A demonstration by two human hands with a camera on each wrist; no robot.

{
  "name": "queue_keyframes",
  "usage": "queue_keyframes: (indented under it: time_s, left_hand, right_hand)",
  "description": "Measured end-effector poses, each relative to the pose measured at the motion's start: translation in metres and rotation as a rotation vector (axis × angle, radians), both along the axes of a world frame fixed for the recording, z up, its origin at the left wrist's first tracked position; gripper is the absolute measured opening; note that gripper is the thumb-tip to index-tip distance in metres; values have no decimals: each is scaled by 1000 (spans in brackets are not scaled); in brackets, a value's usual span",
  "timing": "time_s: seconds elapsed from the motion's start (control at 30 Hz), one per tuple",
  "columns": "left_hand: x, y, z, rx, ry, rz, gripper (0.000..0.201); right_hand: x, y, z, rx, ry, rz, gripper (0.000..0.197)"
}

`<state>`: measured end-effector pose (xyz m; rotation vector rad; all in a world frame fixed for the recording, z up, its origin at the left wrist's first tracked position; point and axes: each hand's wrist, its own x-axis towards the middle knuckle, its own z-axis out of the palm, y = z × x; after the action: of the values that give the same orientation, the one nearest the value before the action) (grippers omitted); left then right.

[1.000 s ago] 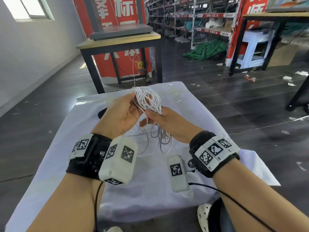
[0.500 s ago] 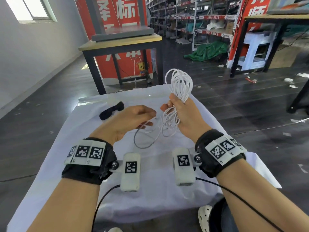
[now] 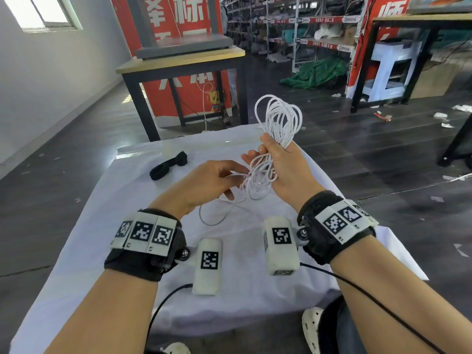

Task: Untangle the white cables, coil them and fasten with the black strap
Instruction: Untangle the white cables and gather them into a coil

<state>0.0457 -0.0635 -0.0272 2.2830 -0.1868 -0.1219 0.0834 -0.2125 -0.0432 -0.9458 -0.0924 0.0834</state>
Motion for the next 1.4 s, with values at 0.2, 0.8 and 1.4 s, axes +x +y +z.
queue_keyframes:
  time_s: [0.2, 0.8, 1.4]
  left_hand:
    - [6, 19, -8, 406, -56, 59, 15]
    - [0, 87, -16, 589, 92, 636, 72]
    - [9, 10, -16, 438, -89, 4, 41]
  right_hand:
    - [5, -13, 8, 113, 60, -144, 15]
    - [14, -32, 7, -22, 143, -470, 19]
    - [3, -15, 8, -168, 54, -211, 16]
